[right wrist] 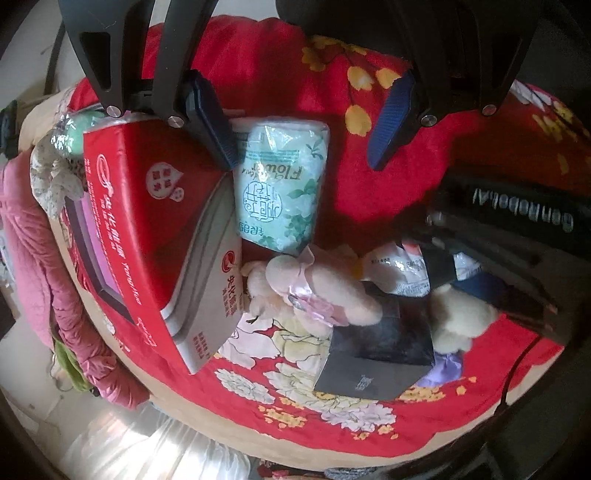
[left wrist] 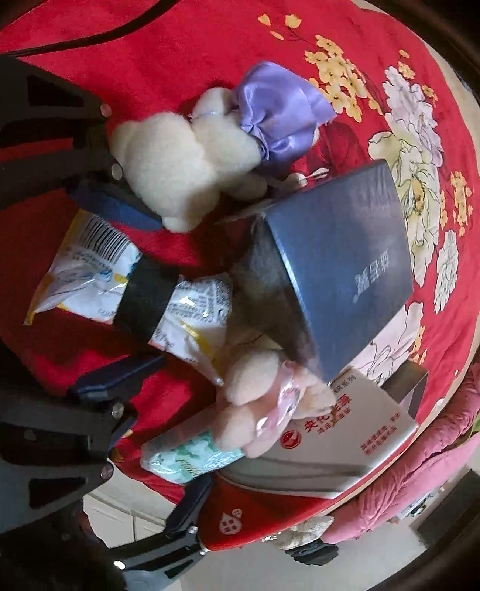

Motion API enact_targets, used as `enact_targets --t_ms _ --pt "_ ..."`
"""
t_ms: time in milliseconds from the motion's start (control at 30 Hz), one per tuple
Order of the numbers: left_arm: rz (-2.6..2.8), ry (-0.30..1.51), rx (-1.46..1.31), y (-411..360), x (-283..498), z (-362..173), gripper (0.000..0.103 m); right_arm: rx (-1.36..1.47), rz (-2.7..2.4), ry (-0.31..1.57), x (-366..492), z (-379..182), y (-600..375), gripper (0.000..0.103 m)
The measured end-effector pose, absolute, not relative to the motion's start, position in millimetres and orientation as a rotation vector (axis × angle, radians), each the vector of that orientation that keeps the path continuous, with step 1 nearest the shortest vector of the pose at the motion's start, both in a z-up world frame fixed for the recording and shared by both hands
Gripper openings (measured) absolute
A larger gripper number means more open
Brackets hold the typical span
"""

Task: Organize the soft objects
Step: 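Grasp the yellow-white snack bag with the left tool while the right tool grasps the 'Flower' tissue pack, then lift the snack bag and tissue pack with both tools and carry them over the tray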

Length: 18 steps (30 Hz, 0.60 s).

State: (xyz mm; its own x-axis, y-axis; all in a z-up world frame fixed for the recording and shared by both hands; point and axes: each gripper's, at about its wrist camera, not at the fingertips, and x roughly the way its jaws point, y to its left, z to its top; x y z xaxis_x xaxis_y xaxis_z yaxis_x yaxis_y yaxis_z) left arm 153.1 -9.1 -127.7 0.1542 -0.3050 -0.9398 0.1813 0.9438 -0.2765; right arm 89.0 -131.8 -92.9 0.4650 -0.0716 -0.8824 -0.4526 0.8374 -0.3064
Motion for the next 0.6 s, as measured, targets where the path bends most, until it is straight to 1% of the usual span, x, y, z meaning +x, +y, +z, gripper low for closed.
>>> enact_targets --t_ms 167,300,367,433,500,600 --pt "-0.358 1.376 -0.127 -3 157 -131 0.065 -0.587 0.234 1.068 91 -99 -128 0.074" --pt "-0.337 1.373 -0.081 -10 154 -133 0.060 -0.602 0.226 1.066 93 -102 -127 0.074" --pt "-0.321 1.370 -0.060 -16 153 -133 0.056 -0.577 0.230 1.078 94 -102 -130 0.068" --pt "-0.312 1.369 -0.050 -19 152 -132 0.053 -0.529 0.228 1.092 98 -100 -138 0.055" --pt "-0.302 1.368 -0.059 -22 151 -129 0.051 -0.497 0.225 1.093 98 -96 -143 0.048" --pt "-0.294 1.364 -0.092 -23 148 -126 0.050 -0.453 0.235 1.098 98 -92 -149 0.046"
